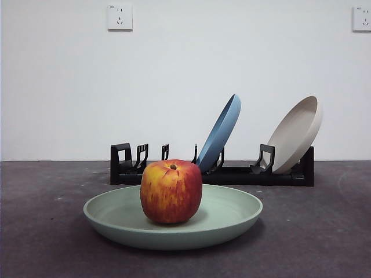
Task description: Take the green plate from the plate rack,put the plate on the table,take the apple from the table,put the apple in the plate
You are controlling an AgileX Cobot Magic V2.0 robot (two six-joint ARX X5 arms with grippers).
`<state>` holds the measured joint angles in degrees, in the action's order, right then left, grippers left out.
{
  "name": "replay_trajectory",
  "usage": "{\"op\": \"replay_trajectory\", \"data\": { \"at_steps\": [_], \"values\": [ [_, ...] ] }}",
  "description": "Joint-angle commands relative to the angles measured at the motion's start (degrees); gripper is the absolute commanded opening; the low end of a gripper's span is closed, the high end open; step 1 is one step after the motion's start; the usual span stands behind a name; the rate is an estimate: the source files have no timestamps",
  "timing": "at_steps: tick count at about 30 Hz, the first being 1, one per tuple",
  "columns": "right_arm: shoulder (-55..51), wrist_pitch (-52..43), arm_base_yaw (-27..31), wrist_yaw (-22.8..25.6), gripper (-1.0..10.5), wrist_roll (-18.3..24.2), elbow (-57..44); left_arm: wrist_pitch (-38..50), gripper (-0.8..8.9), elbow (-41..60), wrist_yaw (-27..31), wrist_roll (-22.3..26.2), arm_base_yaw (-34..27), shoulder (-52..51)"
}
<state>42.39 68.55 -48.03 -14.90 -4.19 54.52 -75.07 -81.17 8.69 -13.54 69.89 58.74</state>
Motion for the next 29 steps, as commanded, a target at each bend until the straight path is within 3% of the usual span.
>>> {"op": "replay_trajectory", "data": {
  "at_steps": [1, 9, 13, 18, 24, 29],
  "values": [
    [-0.09, -0.31, -0.09, 0.04, 0.0, -0.46, -0.33, 0.50, -0.03, 0.11, 0.20, -0.20, 0.15, -0.02],
    [-0.09, -0.31, -0.09, 0.04, 0.0, -0.44, -0.33, 1.18, -0.03, 0.11, 0.94, 0.28, -0.57, -0.44],
    [-0.09, -0.31, -0.09, 0.04, 0.0, -0.44, -0.33, 6.19, -0.03, 0.13, 3.80, 6.40, -4.79, -1.68],
    [-0.09, -0.31, -0.09, 0.04, 0.0, -0.44, -0.33, 25.57, -0.03, 0.26, 2.47, 20.74, -16.66, -5.79],
    [-0.09, -0.31, -0.09, 0.04, 0.0, -0.46, -0.33, 39.30, -0.03, 0.79, -7.56, 23.06, -36.22, -10.82],
    [-0.09, -0.33, -0.09, 0.04, 0.0, -0.44, -0.33, 47.65, -0.03, 7.04, -9.11, 23.06, -49.88, -17.09]
  ]
}}
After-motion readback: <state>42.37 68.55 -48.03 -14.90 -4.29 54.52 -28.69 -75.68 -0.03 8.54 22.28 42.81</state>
